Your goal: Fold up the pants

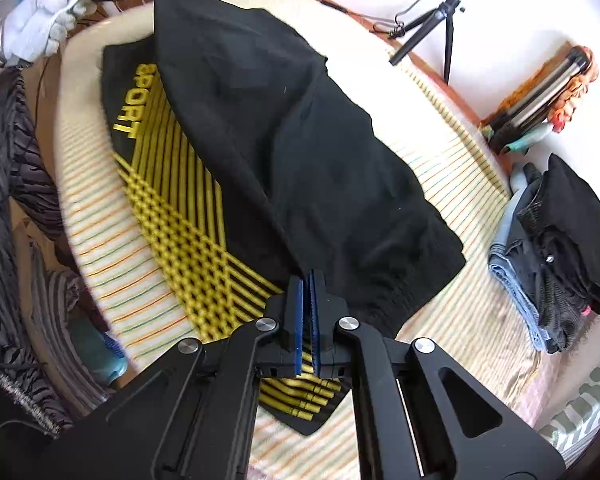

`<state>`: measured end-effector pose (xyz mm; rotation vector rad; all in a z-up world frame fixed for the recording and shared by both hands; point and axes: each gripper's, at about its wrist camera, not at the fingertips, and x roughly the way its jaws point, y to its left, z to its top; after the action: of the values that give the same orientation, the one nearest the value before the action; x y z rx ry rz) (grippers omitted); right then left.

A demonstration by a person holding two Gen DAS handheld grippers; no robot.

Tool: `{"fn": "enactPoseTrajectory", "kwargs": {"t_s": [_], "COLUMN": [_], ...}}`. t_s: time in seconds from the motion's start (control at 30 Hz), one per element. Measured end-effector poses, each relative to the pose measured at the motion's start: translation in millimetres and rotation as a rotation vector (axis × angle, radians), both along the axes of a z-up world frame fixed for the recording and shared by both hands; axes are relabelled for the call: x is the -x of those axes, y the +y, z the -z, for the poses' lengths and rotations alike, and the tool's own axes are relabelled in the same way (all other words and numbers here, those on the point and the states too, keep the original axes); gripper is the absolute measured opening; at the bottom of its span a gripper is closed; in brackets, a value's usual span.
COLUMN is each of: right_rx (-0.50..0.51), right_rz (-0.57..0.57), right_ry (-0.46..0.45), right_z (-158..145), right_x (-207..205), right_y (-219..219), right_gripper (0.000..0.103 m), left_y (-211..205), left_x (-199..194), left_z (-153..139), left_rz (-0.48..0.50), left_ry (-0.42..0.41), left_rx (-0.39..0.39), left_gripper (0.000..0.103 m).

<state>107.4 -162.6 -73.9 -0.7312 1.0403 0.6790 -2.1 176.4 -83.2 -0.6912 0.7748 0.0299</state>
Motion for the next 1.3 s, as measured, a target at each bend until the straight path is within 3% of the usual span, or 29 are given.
{"fn": "enactPoseTrajectory", "kwargs": {"t_s": [0.2,0.47,0.57,0.67,0.77,0.8,0.83,0.97,1.07,1.1,1.17,1.3], "right_rx": [0.031,0.057,-0.055,-0.177,-0.307,-0.346,-0.383,-0.501,-0.575,-0.592,-0.614,-0.608], "right_rz": [-0.014,-0.012,0.116,0.268,0.440,0.506,0.549,0.655,0.735,0.766,0.810,0.813], "right_ry": [0.026,0.075,0.124,0.174,0.243,0.255,0.272,0.341,0.366,0.369,0.379,0.383], "right_z": [4,25,18,9,6,6,7,14,19,21,26,31], "right_x": [16,28,12,-4,-14,-16,-18,-22,-24,-26,-32,-42], "right_y": [-8,-13,-31,-58,-83,-92,-98,-117,-128,-132,-137,-133], "right_gripper": [0.003,0.002,0.003,0.013,0.037,0.051,0.055,0.055,0.057,0.057,0.057,0.057], "left_y": [-3,-11,-9,-11,-12,-11,-10,-7,-1,3,11,21], "left_x": [23,39,41,34,26,23,21,14,13,12,12,10], "left_z": [11,20,19,15,14,13,13,11,11,13,17,27], "left_rz": [-0.019,-0.033,-0.043,-0.003,0.023,0.028,0.031,0.059,0.067,0.066,0.049,0.030], "left_ry": [0.040,0.073,0.071,0.088,0.097,0.102,0.099,0.125,0.147,0.164,0.184,0.219], "left_rx": [0.030,-0.001,-0.009,-0.045,-0.056,-0.054,-0.045,-0.039,-0.033,-0.009,0.034,0.076], "left_gripper": [0.002,0.001,0.001,0.001,0.004,0.007,0.008,0.035,0.037,0.042,0.043,0.043]}}
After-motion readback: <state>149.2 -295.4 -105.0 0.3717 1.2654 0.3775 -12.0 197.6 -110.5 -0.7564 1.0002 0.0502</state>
